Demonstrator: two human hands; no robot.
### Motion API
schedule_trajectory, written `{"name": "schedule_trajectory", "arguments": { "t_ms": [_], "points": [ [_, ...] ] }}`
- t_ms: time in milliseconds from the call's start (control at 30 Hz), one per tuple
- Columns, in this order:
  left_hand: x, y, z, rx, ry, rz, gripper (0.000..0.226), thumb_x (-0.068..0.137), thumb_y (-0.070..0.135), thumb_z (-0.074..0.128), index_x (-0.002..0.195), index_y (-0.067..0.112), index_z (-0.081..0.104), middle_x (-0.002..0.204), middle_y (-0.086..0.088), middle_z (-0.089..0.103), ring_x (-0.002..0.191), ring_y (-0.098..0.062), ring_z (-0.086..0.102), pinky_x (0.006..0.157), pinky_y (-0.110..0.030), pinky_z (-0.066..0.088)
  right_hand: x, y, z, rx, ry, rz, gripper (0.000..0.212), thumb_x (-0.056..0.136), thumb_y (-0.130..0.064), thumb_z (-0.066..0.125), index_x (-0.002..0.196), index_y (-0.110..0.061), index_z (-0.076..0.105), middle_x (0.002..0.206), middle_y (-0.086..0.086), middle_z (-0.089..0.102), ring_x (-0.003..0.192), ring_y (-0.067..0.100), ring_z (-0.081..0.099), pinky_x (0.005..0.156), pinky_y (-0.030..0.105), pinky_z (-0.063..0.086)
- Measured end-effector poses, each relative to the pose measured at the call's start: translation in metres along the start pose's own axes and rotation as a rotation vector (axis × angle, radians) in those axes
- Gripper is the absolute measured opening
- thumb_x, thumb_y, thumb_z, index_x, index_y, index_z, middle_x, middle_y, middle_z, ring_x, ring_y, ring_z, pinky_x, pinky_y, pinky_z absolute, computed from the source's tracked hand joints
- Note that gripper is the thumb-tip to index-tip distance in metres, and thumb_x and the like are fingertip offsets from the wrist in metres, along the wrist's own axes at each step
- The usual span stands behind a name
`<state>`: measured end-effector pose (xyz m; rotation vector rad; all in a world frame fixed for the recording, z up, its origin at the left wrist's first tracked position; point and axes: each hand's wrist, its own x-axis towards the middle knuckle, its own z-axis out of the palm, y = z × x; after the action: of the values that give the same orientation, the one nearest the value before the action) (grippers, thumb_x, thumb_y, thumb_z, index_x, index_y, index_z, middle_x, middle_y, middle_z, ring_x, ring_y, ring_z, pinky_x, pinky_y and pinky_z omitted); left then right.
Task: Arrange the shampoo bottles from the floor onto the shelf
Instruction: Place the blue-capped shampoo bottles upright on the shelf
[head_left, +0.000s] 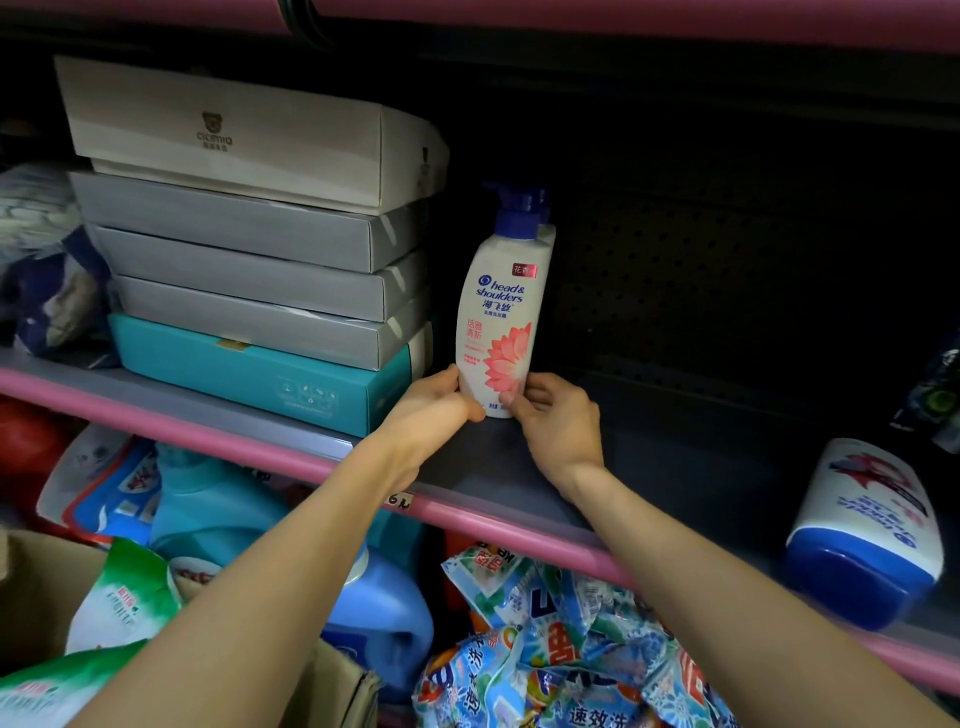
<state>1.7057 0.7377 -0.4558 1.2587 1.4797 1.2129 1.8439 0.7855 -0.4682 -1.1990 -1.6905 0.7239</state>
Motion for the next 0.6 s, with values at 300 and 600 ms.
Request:
{"name": "schedule_trajectory", "arguments": {
  "t_ms": [300, 600],
  "points": [
    [0.001, 0.001, 0.002, 0.008, 0.026, 0.010, 0.051, 0.078, 0.001, 0.055, 0.122, 0.028, 0.059, 0.120, 0.006, 0.065, 0.115, -0.013, 0.056, 0.107, -0.034, 0.038, 0.001, -0.001, 0.000, -0.012, 0.010, 0.024, 0.030, 0.085, -0.022, 0.070, 0.112, -0.009, 0.067, 0.105, 0.005, 0.071, 0.084, 0.006, 0.061, 0.075, 0.016, 0.046],
    [-0.035, 0.035, 0.034, 0.026, 0.604, -0.019, 0.024, 0.085, 0.012, 0.057, 0.109, 0.015, 0.062, 0.112, -0.004, 0.064, 0.098, -0.019, 0.056, 0.079, -0.025, 0.041, -0.029, -0.040, -0.050, -0.134, -0.028, 0.077, 0.034, 0.089, -0.017, 0.058, 0.123, -0.013, 0.059, 0.119, 0.005, 0.065, 0.100, 0.014, 0.059, 0.072, 0.014, 0.041]
  ]
}}
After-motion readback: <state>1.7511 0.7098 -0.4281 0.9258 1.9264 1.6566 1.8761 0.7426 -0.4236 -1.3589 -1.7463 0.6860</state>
